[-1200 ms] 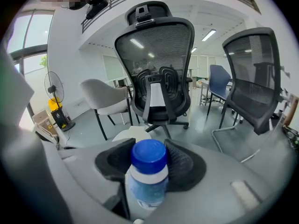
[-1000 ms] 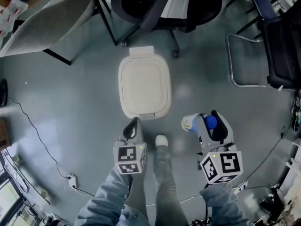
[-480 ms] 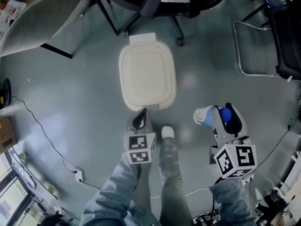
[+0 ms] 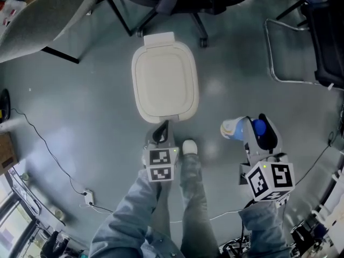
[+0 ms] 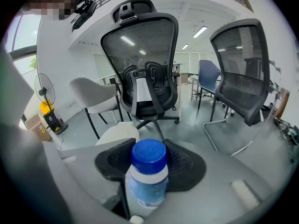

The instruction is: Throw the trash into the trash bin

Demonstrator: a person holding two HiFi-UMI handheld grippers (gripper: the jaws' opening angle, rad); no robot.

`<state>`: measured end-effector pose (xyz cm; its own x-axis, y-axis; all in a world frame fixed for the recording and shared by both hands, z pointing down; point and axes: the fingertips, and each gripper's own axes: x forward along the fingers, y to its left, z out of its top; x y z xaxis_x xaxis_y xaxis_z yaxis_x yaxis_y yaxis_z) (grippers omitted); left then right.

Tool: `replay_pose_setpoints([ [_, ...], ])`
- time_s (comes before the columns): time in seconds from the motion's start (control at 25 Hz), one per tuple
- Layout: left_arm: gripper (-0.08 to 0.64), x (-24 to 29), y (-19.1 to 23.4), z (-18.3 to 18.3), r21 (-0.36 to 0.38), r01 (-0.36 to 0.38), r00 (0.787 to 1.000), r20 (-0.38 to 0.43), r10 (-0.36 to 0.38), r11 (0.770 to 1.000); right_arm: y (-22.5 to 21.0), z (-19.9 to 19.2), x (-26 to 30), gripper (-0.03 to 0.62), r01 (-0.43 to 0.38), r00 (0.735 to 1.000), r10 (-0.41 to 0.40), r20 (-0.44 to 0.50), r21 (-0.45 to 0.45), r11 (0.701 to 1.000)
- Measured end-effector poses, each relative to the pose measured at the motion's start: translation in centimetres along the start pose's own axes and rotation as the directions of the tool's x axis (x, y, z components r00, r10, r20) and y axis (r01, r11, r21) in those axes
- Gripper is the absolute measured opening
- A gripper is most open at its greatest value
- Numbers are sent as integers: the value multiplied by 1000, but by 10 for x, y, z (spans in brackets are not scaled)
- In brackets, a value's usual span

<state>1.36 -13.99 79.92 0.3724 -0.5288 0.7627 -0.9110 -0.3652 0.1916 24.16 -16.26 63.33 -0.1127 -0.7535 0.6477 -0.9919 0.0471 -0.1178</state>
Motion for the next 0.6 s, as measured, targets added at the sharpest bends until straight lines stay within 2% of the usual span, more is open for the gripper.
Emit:
replay_pose_setpoints([
  [0.24, 6, 2, 0, -7, 51, -13, 1000, -1, 13, 999, 0, 0, 4, 195, 2, 1000, -2, 4, 13, 1000],
  [0.44, 6, 2, 1, -7, 44, -1, 1000, 2, 1, 999, 4, 2, 8, 195, 1, 1000, -1, 7, 21, 1000],
  [0.6, 6, 2, -1, -8, 70, 1, 1000, 13, -1, 998, 6, 4, 8, 195, 0, 1000, 0, 11, 18, 1000],
])
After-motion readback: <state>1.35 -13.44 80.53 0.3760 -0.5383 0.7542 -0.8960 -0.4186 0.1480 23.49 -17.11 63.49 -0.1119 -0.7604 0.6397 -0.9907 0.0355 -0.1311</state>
